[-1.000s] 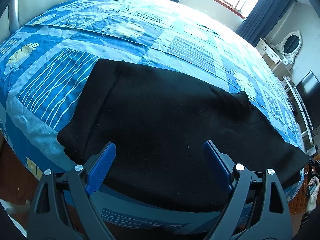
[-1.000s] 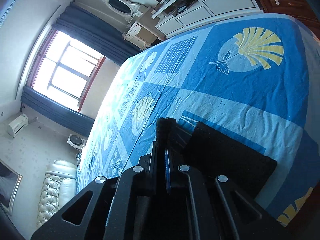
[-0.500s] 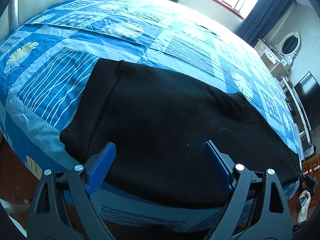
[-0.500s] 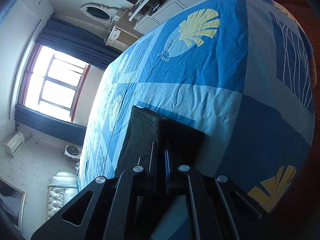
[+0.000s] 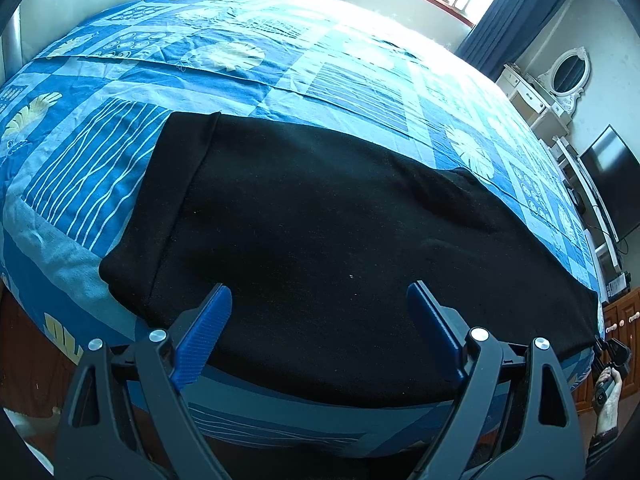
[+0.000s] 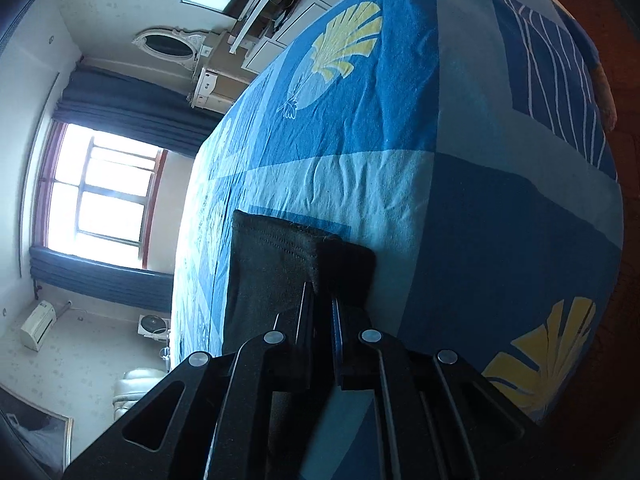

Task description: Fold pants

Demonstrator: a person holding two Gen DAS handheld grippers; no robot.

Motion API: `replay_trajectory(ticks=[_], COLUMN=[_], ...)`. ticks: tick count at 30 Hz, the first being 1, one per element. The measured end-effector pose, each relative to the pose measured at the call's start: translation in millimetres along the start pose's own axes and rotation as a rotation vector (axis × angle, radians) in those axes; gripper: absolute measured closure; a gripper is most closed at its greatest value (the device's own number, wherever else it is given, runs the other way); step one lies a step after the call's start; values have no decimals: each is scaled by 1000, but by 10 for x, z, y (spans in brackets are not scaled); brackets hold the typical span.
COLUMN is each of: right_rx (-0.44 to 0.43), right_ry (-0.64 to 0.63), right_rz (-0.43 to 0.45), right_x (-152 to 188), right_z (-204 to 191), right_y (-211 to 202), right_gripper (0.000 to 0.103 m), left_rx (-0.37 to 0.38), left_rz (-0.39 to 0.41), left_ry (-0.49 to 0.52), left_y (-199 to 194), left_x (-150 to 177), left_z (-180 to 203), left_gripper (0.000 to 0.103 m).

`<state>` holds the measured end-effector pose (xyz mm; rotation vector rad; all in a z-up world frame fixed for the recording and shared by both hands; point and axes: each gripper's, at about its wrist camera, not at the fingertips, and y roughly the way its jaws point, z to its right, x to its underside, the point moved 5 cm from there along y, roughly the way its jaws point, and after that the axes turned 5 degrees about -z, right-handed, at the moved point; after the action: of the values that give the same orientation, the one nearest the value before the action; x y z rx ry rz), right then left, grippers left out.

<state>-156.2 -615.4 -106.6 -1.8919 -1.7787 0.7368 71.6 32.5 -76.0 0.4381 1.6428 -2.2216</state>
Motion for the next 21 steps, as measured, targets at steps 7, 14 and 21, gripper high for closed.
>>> replay_trajectory(ticks=[7, 14, 21], right_rx=[-63, -125, -114], right_ry=[-77, -94, -121], right_rz=[-142, -365, -413], right_x=[607, 1458, 1718], right_z=[-249, -427, -470], right_y=[48, 338, 427], right_gripper=[75, 74, 97], left_rx=[12, 9, 27], left_rz=[-7, 3, -10], left_ry=[19, 30, 11], left_y=[6, -25, -21], left_x=[28, 33, 51], left_z=[88, 110, 112], left_gripper=[14, 14, 14])
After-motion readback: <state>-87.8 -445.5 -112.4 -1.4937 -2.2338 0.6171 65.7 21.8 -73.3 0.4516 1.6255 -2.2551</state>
